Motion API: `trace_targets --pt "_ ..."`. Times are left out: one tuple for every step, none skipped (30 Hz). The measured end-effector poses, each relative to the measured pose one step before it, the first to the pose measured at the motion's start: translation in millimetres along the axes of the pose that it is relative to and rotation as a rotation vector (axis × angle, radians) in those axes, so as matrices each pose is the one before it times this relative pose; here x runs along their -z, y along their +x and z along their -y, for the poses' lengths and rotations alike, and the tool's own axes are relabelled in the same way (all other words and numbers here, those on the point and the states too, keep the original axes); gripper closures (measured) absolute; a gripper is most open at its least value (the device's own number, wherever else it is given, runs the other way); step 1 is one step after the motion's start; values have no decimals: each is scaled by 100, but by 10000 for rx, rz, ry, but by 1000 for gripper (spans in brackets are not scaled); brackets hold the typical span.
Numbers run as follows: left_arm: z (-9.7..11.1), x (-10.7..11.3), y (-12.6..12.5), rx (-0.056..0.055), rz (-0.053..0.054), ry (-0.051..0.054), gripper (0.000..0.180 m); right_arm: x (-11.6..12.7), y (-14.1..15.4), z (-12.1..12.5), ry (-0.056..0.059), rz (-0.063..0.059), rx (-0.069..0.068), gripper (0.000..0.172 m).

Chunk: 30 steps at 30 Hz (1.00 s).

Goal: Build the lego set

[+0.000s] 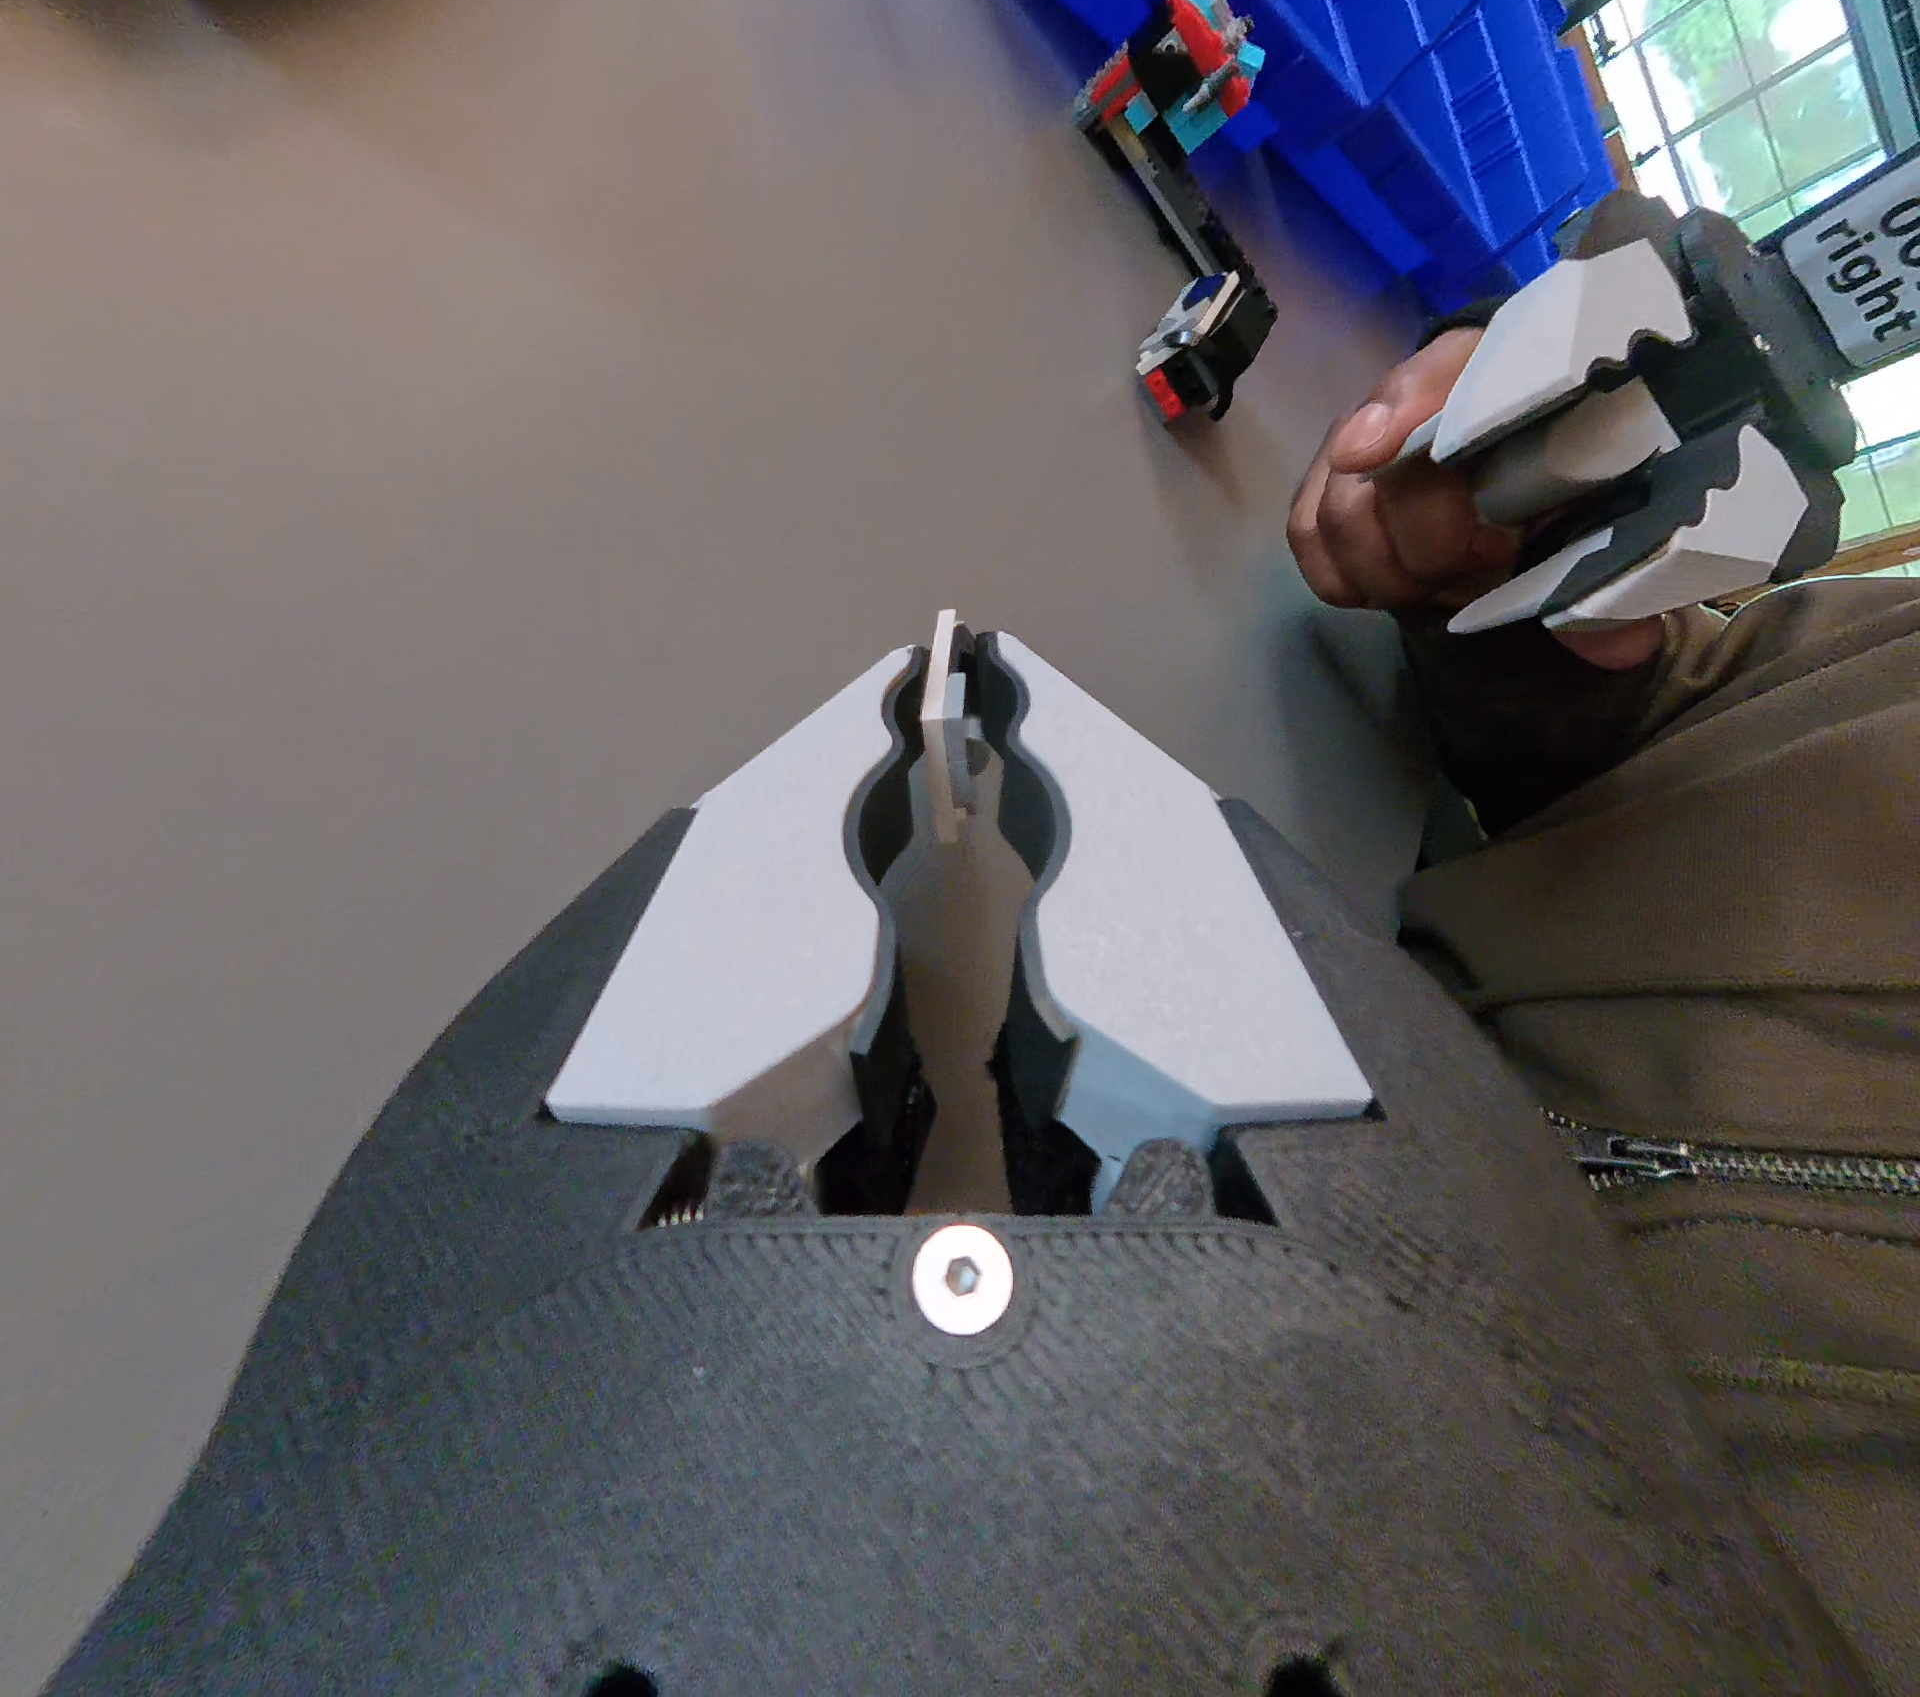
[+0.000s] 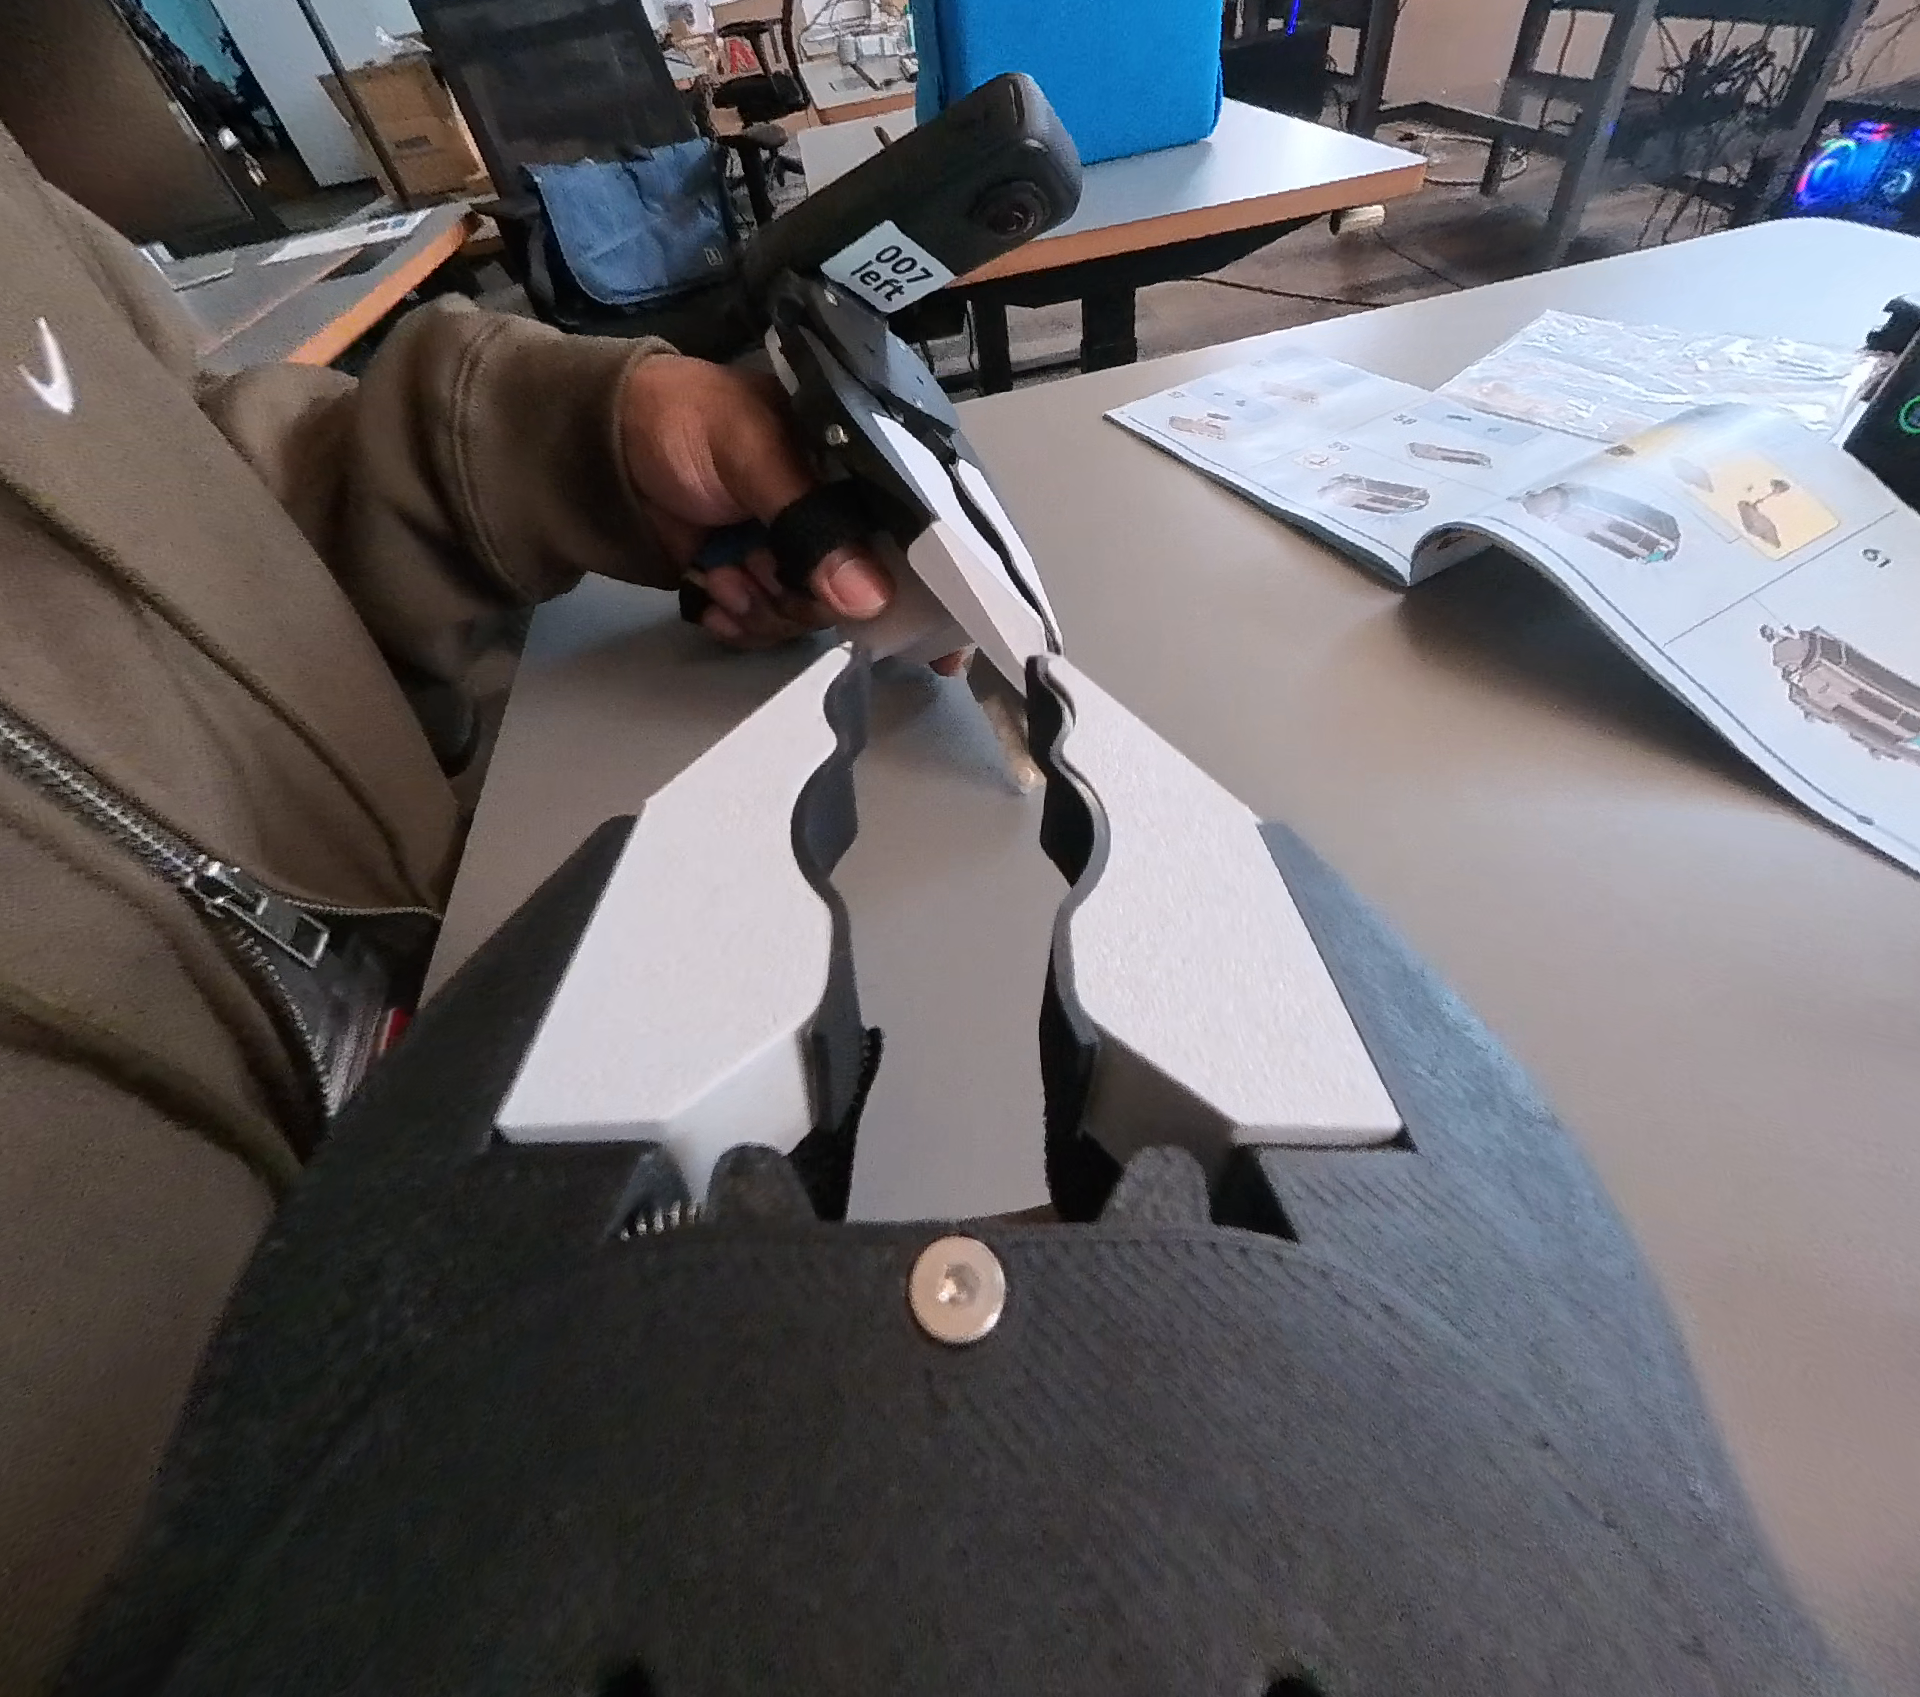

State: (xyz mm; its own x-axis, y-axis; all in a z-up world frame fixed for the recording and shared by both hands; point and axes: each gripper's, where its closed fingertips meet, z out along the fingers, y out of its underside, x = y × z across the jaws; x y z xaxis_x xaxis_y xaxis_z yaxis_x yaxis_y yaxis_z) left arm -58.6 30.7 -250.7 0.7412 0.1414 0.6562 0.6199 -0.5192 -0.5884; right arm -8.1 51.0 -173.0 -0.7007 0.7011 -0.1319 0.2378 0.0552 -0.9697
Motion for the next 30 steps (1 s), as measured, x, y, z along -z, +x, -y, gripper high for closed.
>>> trace_targets --pt "-20 -28 -3 28 -16 -10 170 43 55 -90 -5 -20 -37 140" --pt "22 -1 -52 46 13 18 170 -21 21 -99 -14 1 -47 140" --pt "22 16 -66 48 17 21 169 -22 25 -71 -15 -11 -28 140" --pt "37 13 -89 57 22 26 169 -46 7 -12 -7 -11 15 140" --pt "28 25 -87 52 27 23 169 11 -38 -8 -5 -4 29 140" --pt "38 28 -79 52 26 25 169 50 -26 4 1 -9 18 140" --pt "26 16 -62 38 18 23 168 53 -12 13 8 -17 13 140" --pt "24 29 -18 19 2 18 167 145 7 6 8 -17 10 140" --pt "27 26 -19 16 -4 28 166 1 50 27 4 -23 9 140" --pt "51 41 19 13 -27 43 165 21 92 -11 -3 -26 7 140" --pt "75 50 15 36 -40 65 164 14 67 1 0 -27 1 140" --pt "119 84 -22 86 -42 104 163 10 46 6 5 -23 0 141" --pt "177 123 -36 115 -54 132 162 10 39 6 5 -20 -4 141" --pt "170 152 -41 132 -72 142 161 10 43 18 16 -27 -3 141" --pt "193 152 -46 135 -65 141 160 16 60 45 23 -41 7 142" --pt "166 140 -53 108 -45 128 158 32 43 48 29 -40 12 142" --pt "154 128 -27 70 -34 116 157 51 7 88 49 -20 5 142" --pt "155 112 -35 47 -12 116 156 48 -22 122 65 -2 -11 142" --pt "171 119 -77 40 18 125 155 59 -15 125 69 -10 -16 142" --pt "235 133 -82 20 44 167 154 42 -3 107 60 -12 -14 142" --pt "246 146 41 -33 -9 189 153 37 -2 92 48 -18 -5 142" --pt "187 173 72 -46 -27 175 153 20 -9 74 40 -14 3 142" --pt "197 199 78 -42 -19 195 153 31 -8 64 42 -14 2 142" --pt "287 250 139 -92 -37 270 153 35 -24 97 58 -1 -16 142" --pt "334 295 188 -144 -29 331 153 12 -49 105 75 19 -43 142" --pt "306 317 150 -146 21 326 153 10 -54 101 75 33 -65 142" --pt "303 309 185 -149 0 333 153 -6 -31 97 85 18 -75 142" --pt "347 322 261 -122 -34 375 153 -6 -16 138 106 8 -94 142" --pt "377 300 293 -53 -59 397 153 -1 -43 225 155 18 -120 142" --pt "395 264 305 16 -79 422 153 4 -73 289 199 36 -158 143"
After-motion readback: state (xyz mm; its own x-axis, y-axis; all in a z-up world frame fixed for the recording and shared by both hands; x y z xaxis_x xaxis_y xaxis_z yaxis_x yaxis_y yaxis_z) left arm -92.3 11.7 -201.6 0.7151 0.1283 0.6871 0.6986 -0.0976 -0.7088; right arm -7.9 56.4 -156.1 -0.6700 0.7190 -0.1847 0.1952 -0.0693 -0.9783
